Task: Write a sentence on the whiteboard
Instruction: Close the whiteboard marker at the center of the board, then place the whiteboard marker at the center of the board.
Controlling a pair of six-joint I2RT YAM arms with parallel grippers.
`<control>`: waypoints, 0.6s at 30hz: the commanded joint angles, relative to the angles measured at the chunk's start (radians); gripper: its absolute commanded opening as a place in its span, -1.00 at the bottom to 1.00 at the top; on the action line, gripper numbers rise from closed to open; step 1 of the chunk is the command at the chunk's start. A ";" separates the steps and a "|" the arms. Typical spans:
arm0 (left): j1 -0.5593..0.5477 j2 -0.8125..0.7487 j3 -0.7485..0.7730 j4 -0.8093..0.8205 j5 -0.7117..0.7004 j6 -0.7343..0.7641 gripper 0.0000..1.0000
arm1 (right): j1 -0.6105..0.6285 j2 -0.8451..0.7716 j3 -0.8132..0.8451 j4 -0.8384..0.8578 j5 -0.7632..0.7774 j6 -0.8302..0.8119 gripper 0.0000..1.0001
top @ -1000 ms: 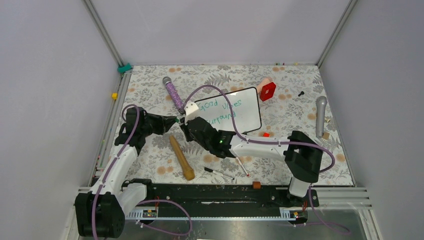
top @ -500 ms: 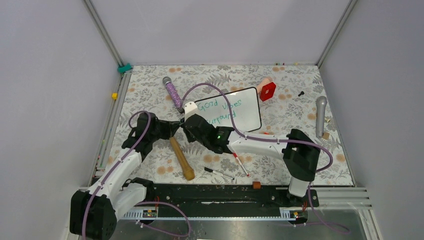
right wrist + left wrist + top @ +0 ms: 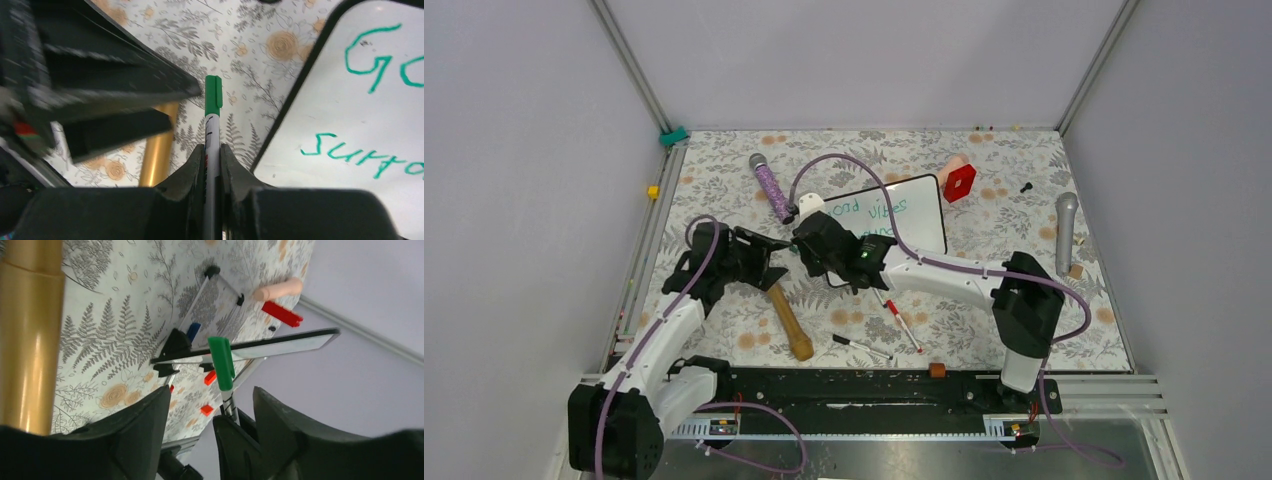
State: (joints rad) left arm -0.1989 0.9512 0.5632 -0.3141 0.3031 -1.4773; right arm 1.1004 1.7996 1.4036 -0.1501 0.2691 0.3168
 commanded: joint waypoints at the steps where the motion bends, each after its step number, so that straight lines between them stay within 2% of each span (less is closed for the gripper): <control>1: 0.103 -0.010 0.078 -0.128 0.101 0.176 0.35 | -0.022 -0.073 0.001 -0.065 -0.029 -0.016 -1.00; 3: 0.138 -0.017 0.107 -0.173 0.071 0.246 0.48 | -0.022 -0.090 -0.025 -0.062 -0.039 -0.014 -1.00; 6: 0.162 -0.025 0.155 -0.245 0.005 0.347 0.53 | -0.022 -0.098 -0.067 -0.020 -0.056 0.003 -1.00; 10: 0.169 -0.049 0.162 -0.234 -0.026 0.469 0.52 | -0.021 -0.098 -0.150 0.114 -0.109 0.092 -0.92; 13: 0.170 -0.079 0.139 -0.219 -0.031 0.509 0.52 | -0.017 -0.083 -0.208 0.253 -0.076 0.182 -0.83; 16: 0.170 -0.116 0.090 -0.172 0.004 0.505 0.52 | -0.009 -0.051 -0.225 0.316 -0.062 0.206 -0.77; 18: 0.169 -0.142 0.062 -0.142 0.022 0.506 0.53 | -0.002 -0.037 -0.253 0.380 -0.065 0.219 -0.65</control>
State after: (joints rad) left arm -0.0349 0.8631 0.6697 -0.5240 0.3069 -1.0222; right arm 1.0809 1.7439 1.1755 0.0326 0.1921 0.4610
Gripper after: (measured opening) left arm 0.757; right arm 0.155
